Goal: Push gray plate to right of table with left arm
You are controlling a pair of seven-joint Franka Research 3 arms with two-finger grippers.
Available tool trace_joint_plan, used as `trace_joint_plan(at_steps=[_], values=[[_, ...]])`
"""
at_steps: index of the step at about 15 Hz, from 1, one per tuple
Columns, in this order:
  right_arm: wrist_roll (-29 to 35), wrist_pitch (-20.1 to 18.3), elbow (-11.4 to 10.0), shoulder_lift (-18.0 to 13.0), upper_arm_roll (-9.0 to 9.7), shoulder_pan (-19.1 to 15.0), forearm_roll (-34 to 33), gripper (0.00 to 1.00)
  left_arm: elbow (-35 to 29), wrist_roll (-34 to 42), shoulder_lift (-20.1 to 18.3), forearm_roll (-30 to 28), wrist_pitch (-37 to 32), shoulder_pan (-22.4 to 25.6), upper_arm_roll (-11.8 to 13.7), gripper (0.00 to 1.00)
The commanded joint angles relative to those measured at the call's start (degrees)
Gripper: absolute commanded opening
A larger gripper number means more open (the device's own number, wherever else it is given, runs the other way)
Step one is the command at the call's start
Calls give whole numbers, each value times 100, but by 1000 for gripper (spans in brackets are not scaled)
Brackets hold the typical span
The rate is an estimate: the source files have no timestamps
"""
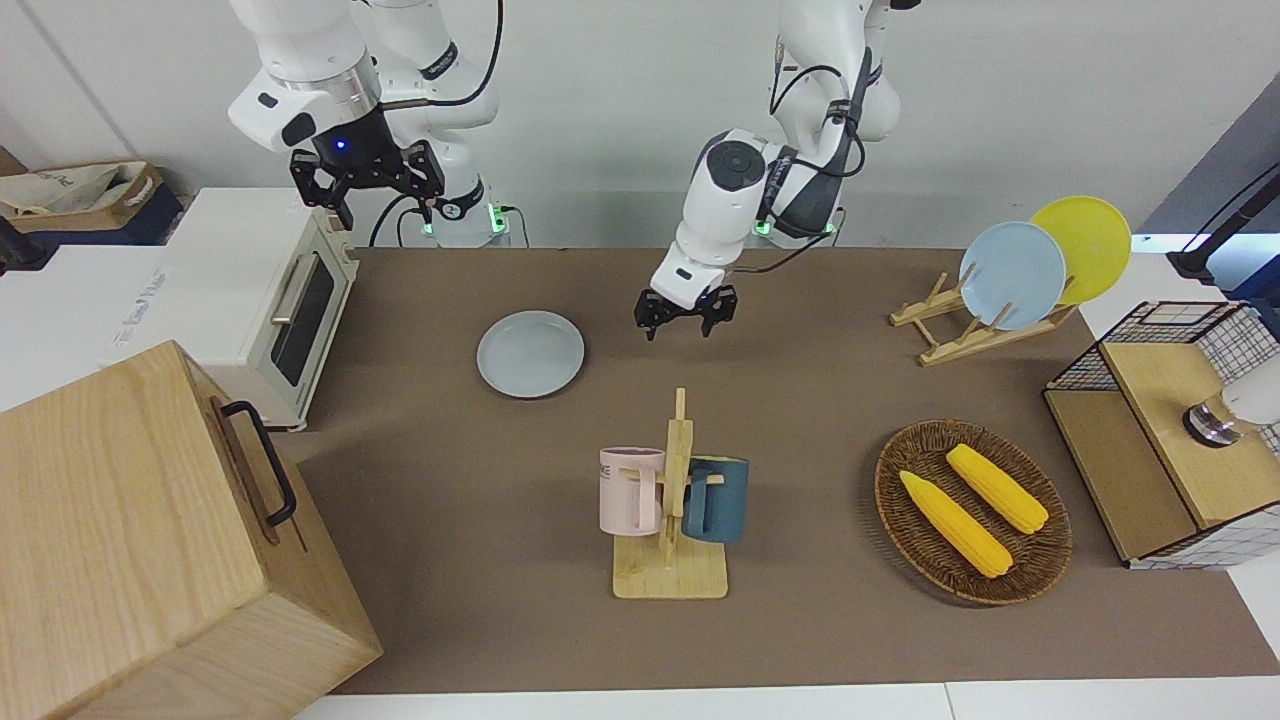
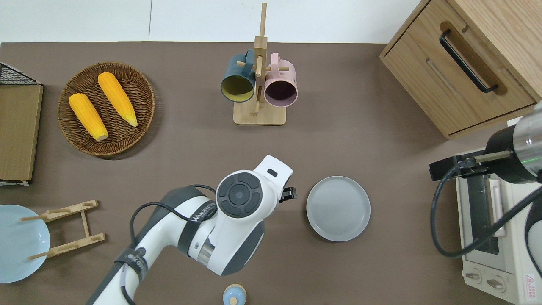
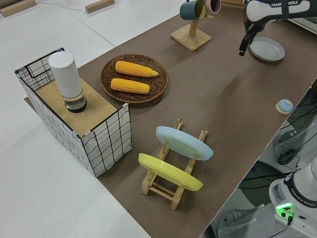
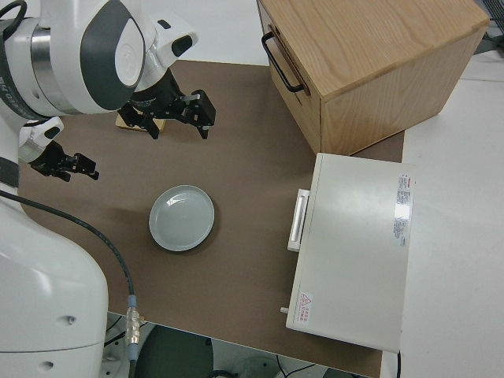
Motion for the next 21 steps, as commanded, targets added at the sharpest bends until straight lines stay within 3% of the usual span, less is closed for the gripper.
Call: trace_joint_plan(at_steps=[1, 7, 12, 16, 21], values=[[-15, -69, -3, -43, 32, -63, 46, 983, -80, 830, -476, -66, -614, 603, -19, 987], [-15, -69, -3, -43, 32, -63, 46, 983, 87, 2043, -1013, 337, -1484, 1596, -19, 991], [-15, -69, -3, -43, 32, -63, 46, 983, 666, 2940, -1048, 461, -2258, 2221, -2, 991], [-15, -69, -3, -43, 32, -63, 46, 983, 833, 3353, -1127, 611, -2434, 2564, 25, 991], [-15, -69, -3, -43, 32, -63, 46, 983, 1650, 3916, -1049, 794, -3137, 2872, 86, 991]])
